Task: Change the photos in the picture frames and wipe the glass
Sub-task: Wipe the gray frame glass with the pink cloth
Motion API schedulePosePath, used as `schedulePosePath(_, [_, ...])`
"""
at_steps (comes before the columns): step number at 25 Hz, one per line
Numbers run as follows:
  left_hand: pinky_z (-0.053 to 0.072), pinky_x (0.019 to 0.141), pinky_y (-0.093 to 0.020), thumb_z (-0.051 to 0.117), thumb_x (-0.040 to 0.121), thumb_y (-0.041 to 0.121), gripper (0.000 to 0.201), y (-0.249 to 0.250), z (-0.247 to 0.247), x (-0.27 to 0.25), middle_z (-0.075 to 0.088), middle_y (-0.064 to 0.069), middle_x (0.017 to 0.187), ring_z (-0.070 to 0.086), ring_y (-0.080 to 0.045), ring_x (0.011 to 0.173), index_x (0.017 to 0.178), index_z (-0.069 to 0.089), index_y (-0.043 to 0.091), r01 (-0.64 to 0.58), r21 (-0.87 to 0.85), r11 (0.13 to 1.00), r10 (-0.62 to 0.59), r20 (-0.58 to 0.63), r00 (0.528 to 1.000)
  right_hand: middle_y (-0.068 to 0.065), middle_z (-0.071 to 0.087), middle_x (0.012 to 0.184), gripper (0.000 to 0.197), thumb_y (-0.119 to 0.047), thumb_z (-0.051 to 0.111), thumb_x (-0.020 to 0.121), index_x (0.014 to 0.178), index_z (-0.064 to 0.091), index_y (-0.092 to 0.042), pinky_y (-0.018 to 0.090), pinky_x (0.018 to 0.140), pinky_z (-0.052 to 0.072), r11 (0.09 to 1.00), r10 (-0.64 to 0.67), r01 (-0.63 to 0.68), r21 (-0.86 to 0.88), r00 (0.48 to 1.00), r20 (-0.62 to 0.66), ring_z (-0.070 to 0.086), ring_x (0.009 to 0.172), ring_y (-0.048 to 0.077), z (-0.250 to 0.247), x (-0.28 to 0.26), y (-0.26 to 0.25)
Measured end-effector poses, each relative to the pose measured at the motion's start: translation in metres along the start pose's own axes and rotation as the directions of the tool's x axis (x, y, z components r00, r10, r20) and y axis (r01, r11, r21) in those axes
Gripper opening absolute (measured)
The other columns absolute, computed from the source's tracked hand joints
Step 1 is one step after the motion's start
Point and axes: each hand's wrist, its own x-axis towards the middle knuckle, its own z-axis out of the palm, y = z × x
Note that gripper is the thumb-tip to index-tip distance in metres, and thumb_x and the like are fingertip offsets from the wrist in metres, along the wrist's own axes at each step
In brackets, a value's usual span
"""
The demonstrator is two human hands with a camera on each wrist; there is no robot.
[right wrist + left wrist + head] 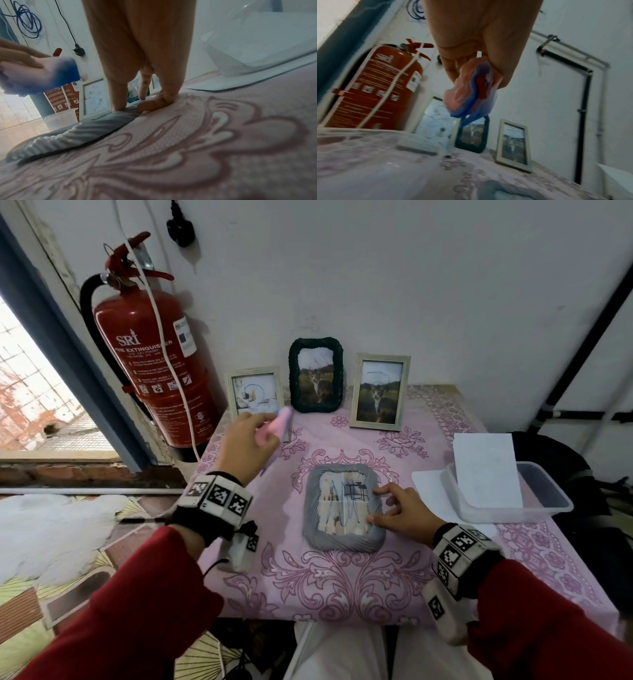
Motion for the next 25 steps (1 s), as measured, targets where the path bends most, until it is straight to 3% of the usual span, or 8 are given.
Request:
schedulePosePath(2, [0.033, 0.075, -0.011, 0.057, 0.086, 0.016, 0.040, 0.027, 0.021, -0.003, 0.059, -0.005, 0.108, 0.045, -0.009, 0.087, 0.126, 0.056, 0.014, -0.044, -0.019, 0.999, 0.046, 0.079, 0.996, 0.022, 0.043, 0.120, 0.056, -0.019, 0.075, 0.076, 0.125, 0.050, -0.011, 0.026, 0.079, 0.046, 1.000, 0.005, -0.005, 0.003, 1.000, -0.004, 0.056, 0.082, 0.022, 0.000, -0.001, -0.002])
schedulePosePath(5, [0.043, 0.089, -0.023, 0.057, 0.086, 0.017, 0.043, 0.051, 0.057, -0.016, 0.057, -0.006, 0.117, 0.052, -0.013, 0.095, 0.128, 0.053, 0.014, -0.020, -0.045, 0.999, 0.032, 0.288, 0.957, 0.019, 0.042, 0.118, 0.057, -0.021, 0.076, 0.076, 0.126, 0.049, -0.011, 0.026, 0.082, 0.046, 1.000, 0.013, -0.013, -0.014, 1.000, -0.011, 0.056, 0.084, 0.022, 0.000, -0.002, -0.003])
schedulePosePath(9, [0.044, 0.089, -0.032, 0.045, 0.094, 0.017, 0.027, 0.059, 0.092, -0.038, 0.063, -0.016, 0.112, 0.059, -0.029, 0.103, 0.108, 0.064, 0.004, -0.048, 0.032, 0.998, 0.018, 0.612, 0.791, 0.013, 0.038, 0.111, 0.054, -0.016, 0.074, 0.077, 0.125, 0.050, -0.011, 0.027, 0.087, 0.046, 1.000, 0.020, -0.020, -0.003, 0.999, -0.026, 0.056, 0.088, 0.027, 0.000, -0.005, -0.005])
schedulePosePath(13, [0.043, 0.086, -0.031, 0.046, 0.092, 0.004, 0.035, 0.044, 0.090, -0.041, 0.056, -0.018, 0.119, 0.057, -0.029, 0.101, 0.126, 0.054, 0.002, -0.041, -0.029, 0.999, 0.050, 0.631, 0.774, 0.011, 0.035, 0.110, 0.052, -0.016, 0.073, 0.079, 0.126, 0.049, -0.012, 0.026, 0.088, 0.046, 1.000, 0.026, -0.026, 0.003, 1.000, -0.004, 0.055, 0.087, 0.023, -0.001, -0.004, -0.005])
schedulePosePath(16, [0.031, 0.102, -0.026, 0.062, 0.087, 0.031, 0.051, 0.033, 0.087, -0.042, 0.046, -0.011, 0.132, 0.046, -0.024, 0.121, 0.134, 0.050, 0.014, -0.117, 0.026, 0.993, 0.065, 0.704, 0.707, 0.010, 0.035, 0.110, 0.052, -0.017, 0.072, 0.080, 0.127, 0.049, -0.015, 0.022, 0.085, 0.043, 1.000, 0.030, -0.030, 0.002, 0.999, 0.010, 0.054, 0.087, 0.021, -0.002, -0.003, -0.005])
schedulePosePath(20, [0.032, 0.096, -0.018, 0.074, 0.077, 0.032, 0.065, 0.025, 0.090, -0.047, 0.043, -0.011, 0.127, 0.047, -0.022, 0.116, 0.134, 0.049, 0.014, -0.041, -0.113, 0.993, 0.109, 0.701, 0.705, 0.009, 0.036, 0.108, 0.054, -0.017, 0.072, 0.079, 0.129, 0.049, -0.016, 0.021, 0.086, 0.042, 0.999, 0.025, -0.024, -0.030, 1.000, 0.018, 0.050, 0.090, 0.018, -0.004, 0.001, -0.005])
schedulePosePath(23, [0.029, 0.109, -0.032, 0.078, 0.069, 0.044, 0.080, 0.013, 0.086, -0.045, 0.040, -0.005, 0.138, 0.039, -0.022, 0.127, 0.137, 0.044, 0.021, -0.134, -0.054, 0.989, 0.137, 0.656, 0.742, 0.009, 0.038, 0.107, 0.055, -0.019, 0.072, 0.080, 0.129, 0.048, -0.017, 0.021, 0.082, 0.040, 0.997, 0.022, -0.020, -0.076, 0.999, 0.023, 0.048, 0.087, 0.017, -0.005, 0.005, -0.002])
schedulePosePath(25, [0.022, 0.115, -0.039, 0.079, 0.061, 0.053, 0.102, 0.004, 0.083, -0.040, 0.027, -0.003, 0.151, 0.025, -0.023, 0.139, 0.144, 0.030, 0.021, -0.175, 0.025, 0.984, 0.113, 0.668, 0.735, 0.009, 0.040, 0.106, 0.054, -0.020, 0.069, 0.082, 0.131, 0.046, -0.018, 0.022, 0.075, 0.042, 0.992, 0.043, -0.034, -0.118, 0.996, 0.077, 0.049, 0.082, 0.017, -0.009, 0.008, -0.004])
